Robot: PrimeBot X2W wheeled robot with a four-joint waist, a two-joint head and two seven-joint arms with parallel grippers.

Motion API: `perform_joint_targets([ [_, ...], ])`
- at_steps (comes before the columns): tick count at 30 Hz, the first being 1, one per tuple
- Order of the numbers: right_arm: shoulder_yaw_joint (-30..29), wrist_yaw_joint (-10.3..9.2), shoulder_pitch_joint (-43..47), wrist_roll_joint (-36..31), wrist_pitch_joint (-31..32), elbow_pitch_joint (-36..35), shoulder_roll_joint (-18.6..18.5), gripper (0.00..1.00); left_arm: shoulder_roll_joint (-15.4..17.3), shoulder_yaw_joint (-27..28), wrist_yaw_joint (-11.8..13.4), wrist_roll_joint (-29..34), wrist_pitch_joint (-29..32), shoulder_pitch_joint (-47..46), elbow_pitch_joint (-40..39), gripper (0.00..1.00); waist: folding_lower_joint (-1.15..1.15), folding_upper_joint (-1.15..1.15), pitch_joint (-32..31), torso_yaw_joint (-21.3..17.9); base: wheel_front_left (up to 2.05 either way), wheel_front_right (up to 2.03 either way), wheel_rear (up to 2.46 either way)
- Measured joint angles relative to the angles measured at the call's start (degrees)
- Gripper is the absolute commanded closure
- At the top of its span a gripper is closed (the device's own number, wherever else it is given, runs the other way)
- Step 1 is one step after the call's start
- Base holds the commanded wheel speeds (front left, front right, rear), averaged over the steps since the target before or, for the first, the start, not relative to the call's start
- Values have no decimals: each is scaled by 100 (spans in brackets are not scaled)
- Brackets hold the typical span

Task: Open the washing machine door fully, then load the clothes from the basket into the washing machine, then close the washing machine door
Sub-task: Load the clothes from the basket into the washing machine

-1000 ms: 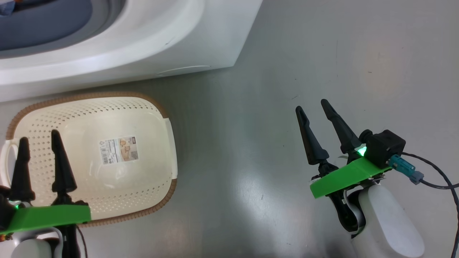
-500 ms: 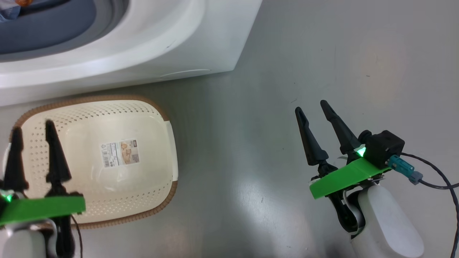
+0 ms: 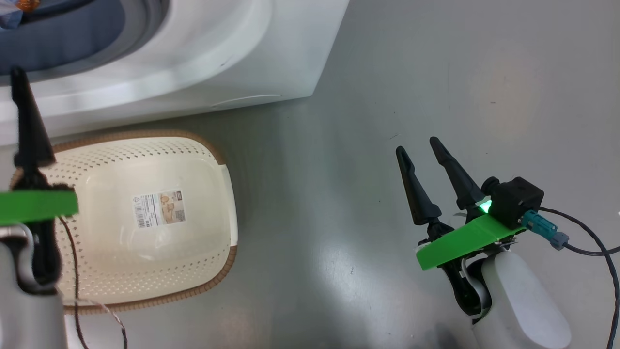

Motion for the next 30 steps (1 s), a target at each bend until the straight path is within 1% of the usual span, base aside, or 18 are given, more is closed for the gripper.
perform_joint_targets([
  [8, 15, 0, -1, 33, 0, -5, 0, 0, 240, -137, 120, 102, 582, -603, 47, 0, 0, 0, 53, -40, 0, 0, 0],
  [13, -29, 0, -1, 34, 0, -10, 0, 0, 280, -178, 211, 101, 902, -998, 241, 0, 0, 0, 85, -31, 0, 0, 0],
  [17, -31, 0, -1, 34, 0, -14, 1, 0, 313, -278, 277, 146, 1221, -1313, 542, 0, 0, 0, 109, -23, 0, 0, 0],
  [23, -32, 0, -1, 36, 0, -20, 0, 0, 387, -325, 476, 153, 1706, -1811, 1054, 0, 0, 0, 145, -15, 0, 0, 0],
  [27, -31, 0, -1, 75, 0, -23, 1, 0, 452, -333, 602, 165, 2180, -2125, 1426, 0, 0, 0, 168, -28, 0, 0, 0],
  [30, -30, 0, -1, 81, 0, -27, 1, 0, 464, -347, 660, 151, 2423, -2259, 1645, 0, 0, 0, 189, -43, 0, 0, 0],
])
